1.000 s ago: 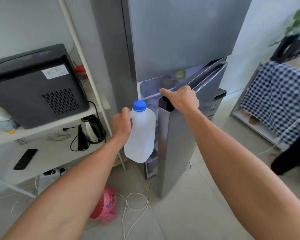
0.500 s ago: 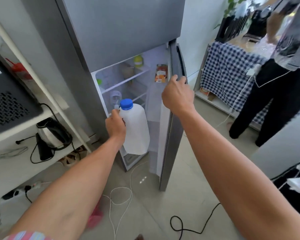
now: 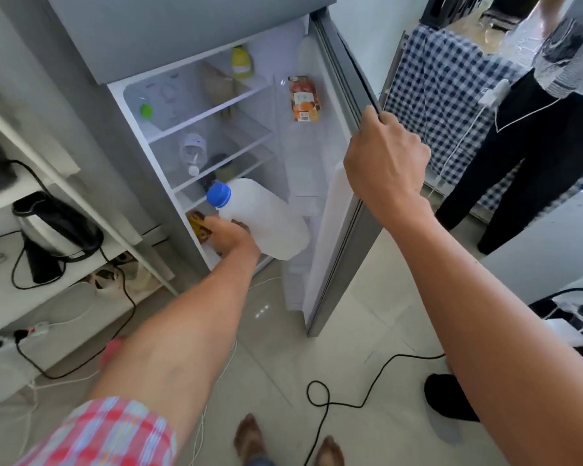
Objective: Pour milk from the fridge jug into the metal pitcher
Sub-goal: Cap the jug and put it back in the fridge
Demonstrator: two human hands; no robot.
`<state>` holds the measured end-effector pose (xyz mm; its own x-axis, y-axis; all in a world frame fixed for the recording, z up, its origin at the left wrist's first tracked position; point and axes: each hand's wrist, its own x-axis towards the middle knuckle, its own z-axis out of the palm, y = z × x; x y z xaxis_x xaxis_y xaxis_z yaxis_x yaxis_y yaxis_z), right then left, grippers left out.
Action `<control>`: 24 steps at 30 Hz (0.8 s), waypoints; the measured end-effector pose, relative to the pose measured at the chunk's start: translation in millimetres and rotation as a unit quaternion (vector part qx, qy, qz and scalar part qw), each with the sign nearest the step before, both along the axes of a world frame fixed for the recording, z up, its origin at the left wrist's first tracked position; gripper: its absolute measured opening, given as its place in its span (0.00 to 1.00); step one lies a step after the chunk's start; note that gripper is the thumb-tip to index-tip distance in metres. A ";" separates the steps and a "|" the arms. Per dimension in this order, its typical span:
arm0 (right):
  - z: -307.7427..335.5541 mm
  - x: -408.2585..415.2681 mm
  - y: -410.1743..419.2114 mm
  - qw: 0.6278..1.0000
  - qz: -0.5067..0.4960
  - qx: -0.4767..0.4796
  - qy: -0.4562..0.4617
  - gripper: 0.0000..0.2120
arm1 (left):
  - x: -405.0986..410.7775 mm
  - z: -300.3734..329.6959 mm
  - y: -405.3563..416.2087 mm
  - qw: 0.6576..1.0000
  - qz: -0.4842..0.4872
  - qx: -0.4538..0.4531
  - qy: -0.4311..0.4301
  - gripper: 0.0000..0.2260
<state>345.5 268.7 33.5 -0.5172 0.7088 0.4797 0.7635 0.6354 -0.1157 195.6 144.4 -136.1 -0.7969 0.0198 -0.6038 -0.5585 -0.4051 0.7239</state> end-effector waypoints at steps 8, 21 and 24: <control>-11.0 -11.3 1.2 0.998 -0.030 0.058 0.004 0.13 | 1.0 -26.9 53.8 0.999 -0.042 0.026 -0.001 0.16; -13.5 -37.2 -21.7 0.994 -0.056 0.084 -0.045 0.18 | -7.6 -46.9 50.4 0.903 -0.366 -0.166 0.153 0.17; -13.4 -44.9 -28.4 0.994 -0.045 0.081 -0.054 0.18 | -15.7 -48.8 47.5 0.851 -0.433 -0.207 0.215 0.16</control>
<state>300.6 240.3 20.1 -0.5096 0.6719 0.5375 0.8204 0.5677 0.0681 179.9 192.0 -185.0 -0.7413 0.5680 -0.3576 -0.1650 0.3622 0.9174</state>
